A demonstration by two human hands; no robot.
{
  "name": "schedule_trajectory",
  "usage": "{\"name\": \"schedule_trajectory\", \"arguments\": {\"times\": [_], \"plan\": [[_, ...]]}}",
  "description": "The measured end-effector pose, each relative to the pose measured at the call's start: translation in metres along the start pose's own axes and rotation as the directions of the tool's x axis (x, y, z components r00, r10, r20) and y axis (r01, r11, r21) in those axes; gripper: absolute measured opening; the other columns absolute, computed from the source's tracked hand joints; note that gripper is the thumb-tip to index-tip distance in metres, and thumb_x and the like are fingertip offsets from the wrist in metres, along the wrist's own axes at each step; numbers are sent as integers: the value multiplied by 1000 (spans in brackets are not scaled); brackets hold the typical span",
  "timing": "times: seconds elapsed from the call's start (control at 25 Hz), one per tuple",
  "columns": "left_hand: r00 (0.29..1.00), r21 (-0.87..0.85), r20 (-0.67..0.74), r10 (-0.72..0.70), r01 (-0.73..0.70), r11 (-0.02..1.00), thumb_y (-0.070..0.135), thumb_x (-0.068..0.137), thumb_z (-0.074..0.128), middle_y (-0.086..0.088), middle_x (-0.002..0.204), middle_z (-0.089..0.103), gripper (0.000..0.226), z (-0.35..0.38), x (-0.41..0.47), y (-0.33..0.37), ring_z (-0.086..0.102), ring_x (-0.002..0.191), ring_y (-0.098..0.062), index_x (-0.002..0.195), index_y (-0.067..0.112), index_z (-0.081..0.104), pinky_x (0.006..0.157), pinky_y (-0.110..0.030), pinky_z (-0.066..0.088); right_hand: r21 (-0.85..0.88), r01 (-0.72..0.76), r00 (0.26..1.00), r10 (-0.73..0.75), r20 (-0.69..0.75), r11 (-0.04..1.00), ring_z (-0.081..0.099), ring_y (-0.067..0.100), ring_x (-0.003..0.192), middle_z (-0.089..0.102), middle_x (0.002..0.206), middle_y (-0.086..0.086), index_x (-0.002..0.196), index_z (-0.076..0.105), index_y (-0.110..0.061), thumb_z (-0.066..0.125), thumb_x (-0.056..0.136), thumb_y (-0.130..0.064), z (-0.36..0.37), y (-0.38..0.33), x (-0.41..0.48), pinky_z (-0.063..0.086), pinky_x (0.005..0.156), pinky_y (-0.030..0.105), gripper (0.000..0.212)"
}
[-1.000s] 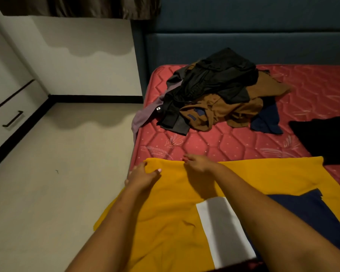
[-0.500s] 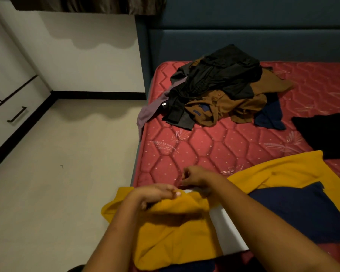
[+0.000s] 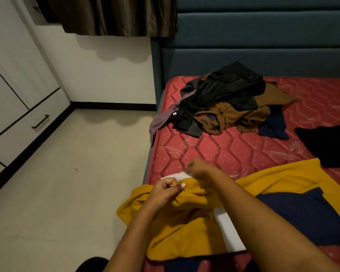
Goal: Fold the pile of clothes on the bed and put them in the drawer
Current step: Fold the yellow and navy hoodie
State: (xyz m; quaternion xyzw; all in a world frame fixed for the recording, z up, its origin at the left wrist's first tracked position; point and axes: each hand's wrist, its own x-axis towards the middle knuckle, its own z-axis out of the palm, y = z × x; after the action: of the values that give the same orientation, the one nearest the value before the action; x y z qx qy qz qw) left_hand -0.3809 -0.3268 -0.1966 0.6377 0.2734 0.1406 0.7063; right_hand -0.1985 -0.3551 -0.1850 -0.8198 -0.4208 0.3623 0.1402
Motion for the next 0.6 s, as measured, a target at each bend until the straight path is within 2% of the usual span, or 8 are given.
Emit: {"name": "schedule_trajectory", "arguments": {"times": [0.08, 0.16, 0.2, 0.32, 0.44, 0.48, 0.52, 0.6], "plan": [[993, 5, -92, 71, -70, 998, 13, 84, 72, 3, 54, 44, 38, -1, 3, 4, 42, 50, -7, 58, 18, 44, 50, -18, 35, 240, 175, 911, -64, -407, 955, 38, 14, 59, 41, 58, -4, 57, 45, -18, 54, 95, -17, -15, -5, -1, 35, 58, 32, 39], [972, 97, -194, 135, -118, 988, 10, 79, 76, 9, 60, 54, 28, -4, 8, 15, 52, 58, -8, 70, 17, 51, 52, -18, 42, 301, 389, 672, -44, -739, 871, 42, 5, 58, 50, 63, -3, 69, 57, -15, 53, 97, -20, -35, -13, -9, 31, 55, 30, 28], [959, 176, -230, 163, -124, 977, 11, 77, 78, 8, 72, 60, 23, -7, 13, 21, 57, 70, -11, 80, 19, 57, 59, -18, 47, 299, 480, 559, -26, -829, 825, 46, 4, 62, 55, 69, -2, 79, 61, -11, 53, 97, -22, -43, -15, -11, 32, 56, 26, 22], [932, 556, -272, 238, -49, 830, 18, 80, 76, 1, 125, 59, 48, -17, 34, 35, 54, 115, -19, 124, 24, 59, 91, -25, 49, 232, 625, 380, -30, -925, 745, 54, 9, 76, 61, 85, 0, 94, 63, -8, 50, 98, -25, -50, -17, -16, 38, 63, 16, 21], [958, 870, -184, 220, 54, 491, 34, 84, 71, 3, 155, 28, 79, -15, 53, 48, 32, 135, -27, 149, 25, 28, 104, -41, 40, 196, 672, 249, 31, -968, 714, 52, 11, 77, 59, 85, 3, 93, 61, -6, 46, 101, -18, -47, -17, -20, 36, 64, 14, 21], [970, 903, -177, 169, 92, 419, 37, 84, 69, 3, 158, 19, 85, -12, 60, 49, 27, 137, -29, 152, 25, 20, 104, -43, 39, 272, 658, 320, 66, -945, 702, 50, 11, 70, 56, 77, 2, 85, 58, -8, 44, 102, -18, -45, -14, -19, 34, 60, 13, 24], [976, 910, -193, 99, 140, 391, 38, 84, 69, 2, 159, 11, 89, -9, 64, 48, 23, 138, -31, 152, 24, 14, 105, -45, 38, 413, 591, 472, 119, -874, 693, 46, 12, 63, 51, 68, 1, 75, 54, -11, 43, 103, -22, -40, -4, -12, 34, 55, 16, 32], [969, 891, -245, -35, 239, 387, 37, 85, 67, -2, 160, 1, 90, -4, 68, 38, 15, 141, -36, 153, 25, 9, 107, -48, 34, 624, 185, 836, 213, -506, 759, 48, 22, 55, 49, 58, 8, 63, 50, -12, 40, 102, -35, -17, 33, 6, 42, 56, 32, 47]]}}
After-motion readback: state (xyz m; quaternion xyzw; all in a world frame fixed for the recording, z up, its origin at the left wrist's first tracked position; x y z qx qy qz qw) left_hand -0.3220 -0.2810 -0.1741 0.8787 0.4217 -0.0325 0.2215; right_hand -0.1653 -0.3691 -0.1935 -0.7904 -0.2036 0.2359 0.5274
